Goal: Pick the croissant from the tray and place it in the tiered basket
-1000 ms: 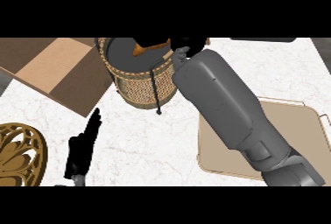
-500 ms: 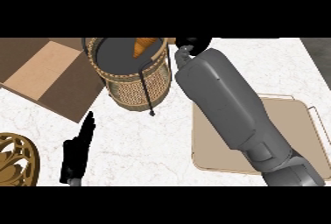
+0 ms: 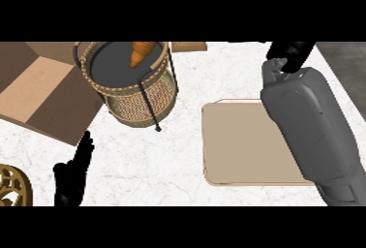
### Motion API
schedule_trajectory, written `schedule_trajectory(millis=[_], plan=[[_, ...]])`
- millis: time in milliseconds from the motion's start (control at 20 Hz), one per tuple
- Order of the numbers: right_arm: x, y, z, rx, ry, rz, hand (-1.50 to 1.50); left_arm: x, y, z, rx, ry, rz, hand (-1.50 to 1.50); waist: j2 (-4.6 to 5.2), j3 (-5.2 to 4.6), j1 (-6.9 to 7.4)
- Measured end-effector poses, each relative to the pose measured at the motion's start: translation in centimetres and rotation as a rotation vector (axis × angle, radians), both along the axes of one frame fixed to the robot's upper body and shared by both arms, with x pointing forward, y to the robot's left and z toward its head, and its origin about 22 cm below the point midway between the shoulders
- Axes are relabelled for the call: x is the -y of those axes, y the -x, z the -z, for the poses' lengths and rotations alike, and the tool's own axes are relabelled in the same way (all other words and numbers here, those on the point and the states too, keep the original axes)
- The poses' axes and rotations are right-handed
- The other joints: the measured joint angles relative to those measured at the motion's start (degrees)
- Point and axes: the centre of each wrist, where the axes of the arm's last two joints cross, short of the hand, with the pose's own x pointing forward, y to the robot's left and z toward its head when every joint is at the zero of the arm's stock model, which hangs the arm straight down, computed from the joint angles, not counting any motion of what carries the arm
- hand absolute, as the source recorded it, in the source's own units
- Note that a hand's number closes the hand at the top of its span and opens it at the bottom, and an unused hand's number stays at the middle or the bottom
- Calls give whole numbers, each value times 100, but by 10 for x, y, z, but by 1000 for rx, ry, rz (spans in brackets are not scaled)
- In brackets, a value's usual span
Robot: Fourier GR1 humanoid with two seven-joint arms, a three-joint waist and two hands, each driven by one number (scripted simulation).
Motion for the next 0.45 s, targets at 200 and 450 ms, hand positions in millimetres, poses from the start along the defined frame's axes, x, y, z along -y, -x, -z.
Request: schedule_trajectory(millis=[200,450], plan=[[43,33,-1,15,-31,16,-150,-7,7,1,-2,4,-35,0,-42,-1,-160],[91,90,5,13,-48,-4,-150,-6,10,1,3,0,-45,0,-21,3,-226]])
